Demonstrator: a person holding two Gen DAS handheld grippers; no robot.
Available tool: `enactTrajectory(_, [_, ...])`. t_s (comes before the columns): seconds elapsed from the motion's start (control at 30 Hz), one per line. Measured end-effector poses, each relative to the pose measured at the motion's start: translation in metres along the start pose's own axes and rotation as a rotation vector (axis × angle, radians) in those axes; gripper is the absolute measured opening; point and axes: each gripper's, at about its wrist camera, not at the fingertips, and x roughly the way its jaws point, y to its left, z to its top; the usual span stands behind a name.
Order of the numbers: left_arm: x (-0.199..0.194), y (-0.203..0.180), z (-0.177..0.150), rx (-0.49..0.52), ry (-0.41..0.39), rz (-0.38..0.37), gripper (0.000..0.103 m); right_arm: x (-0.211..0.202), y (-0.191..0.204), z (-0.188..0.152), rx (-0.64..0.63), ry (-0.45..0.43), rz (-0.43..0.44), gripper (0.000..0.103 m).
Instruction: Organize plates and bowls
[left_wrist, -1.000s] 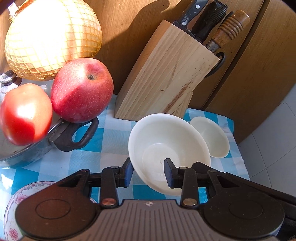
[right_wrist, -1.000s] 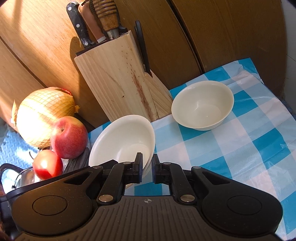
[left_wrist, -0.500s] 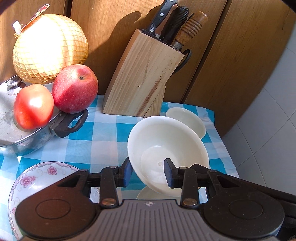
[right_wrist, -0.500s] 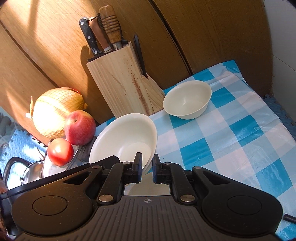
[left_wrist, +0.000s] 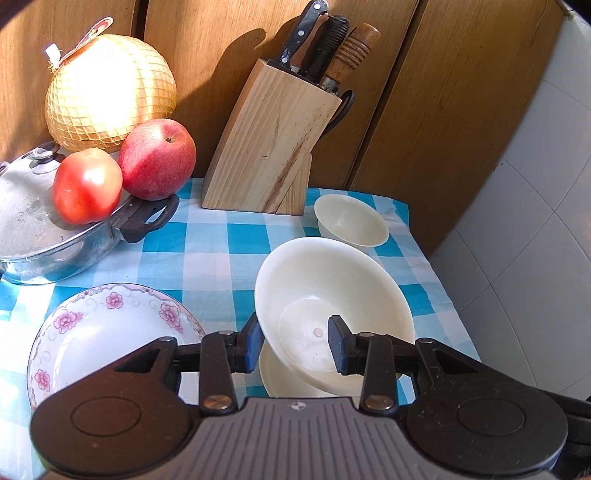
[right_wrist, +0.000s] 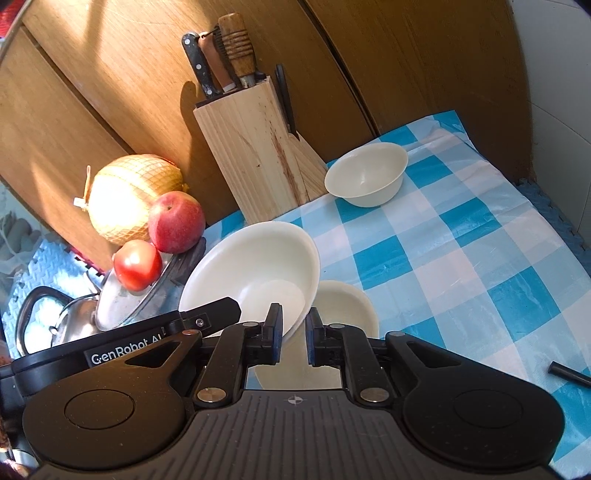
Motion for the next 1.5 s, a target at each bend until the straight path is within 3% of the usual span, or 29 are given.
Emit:
enactTrajectory(0.67, [0.003, -0.008, -0.027, 0.024, 0.045, 0.004, 0.030, -0.010, -0.005, -0.023, -0.014, 0.014, -0.056, 0.018])
enactTrajectory(0.77, [0.007, -0.008, -0.027, 0.029, 0.051, -0.004, 0.030, -0.008, -0.009, -0.023, -0.016, 0.012, -0.067, 0.022])
enactTrajectory(0.87, [0.011, -0.004, -0.026, 0.022, 0.045, 0.023, 0.030, -0.004, -0.014, -0.022, -0.014, 0.015, -0.104, 0.038])
enactTrajectory(1.07, [0.009, 0.012, -0.017, -0.040, 0.038, 0.010, 0.031, -0.012, -0.028, -0.012, 0.040, -0.037, -0.111, 0.043])
enactTrajectory(1.5, [0.023, 0.016, 0.001, -0.082, 0.044, -0.004, 0.036, 0.007, -0.044, 0.019, 0.105, -0.082, -0.150, 0.043])
